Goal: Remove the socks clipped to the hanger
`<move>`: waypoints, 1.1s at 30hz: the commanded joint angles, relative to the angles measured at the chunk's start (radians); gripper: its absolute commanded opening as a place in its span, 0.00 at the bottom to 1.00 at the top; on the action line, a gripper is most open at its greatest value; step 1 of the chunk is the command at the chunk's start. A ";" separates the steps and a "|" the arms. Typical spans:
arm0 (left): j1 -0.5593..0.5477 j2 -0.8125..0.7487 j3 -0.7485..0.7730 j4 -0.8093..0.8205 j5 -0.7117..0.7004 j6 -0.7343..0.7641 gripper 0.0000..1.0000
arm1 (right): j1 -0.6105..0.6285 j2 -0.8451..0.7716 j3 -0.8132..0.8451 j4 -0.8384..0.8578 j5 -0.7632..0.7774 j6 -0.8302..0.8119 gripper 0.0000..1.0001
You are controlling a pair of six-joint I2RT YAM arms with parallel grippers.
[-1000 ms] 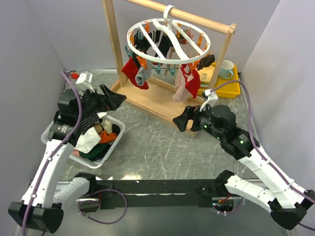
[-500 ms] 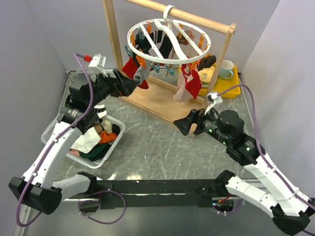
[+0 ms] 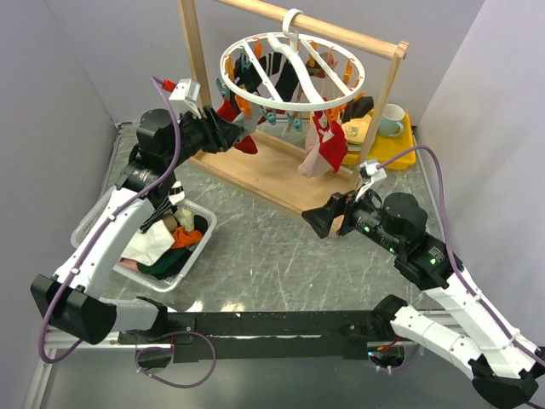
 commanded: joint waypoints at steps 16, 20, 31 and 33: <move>-0.169 -0.123 -0.070 0.154 -0.055 0.006 0.01 | -0.001 0.193 0.379 -0.059 0.036 0.086 0.96; -0.229 -0.126 -0.073 0.168 -0.094 0.019 0.01 | 0.004 0.248 0.497 -0.088 0.051 0.104 0.90; -0.384 -0.069 -0.051 0.196 -0.196 0.057 0.01 | 0.022 0.435 0.833 -0.300 0.174 0.003 0.78; -0.404 -0.055 -0.039 0.202 -0.221 0.062 0.01 | 0.024 0.466 0.869 -0.337 0.186 -0.018 0.78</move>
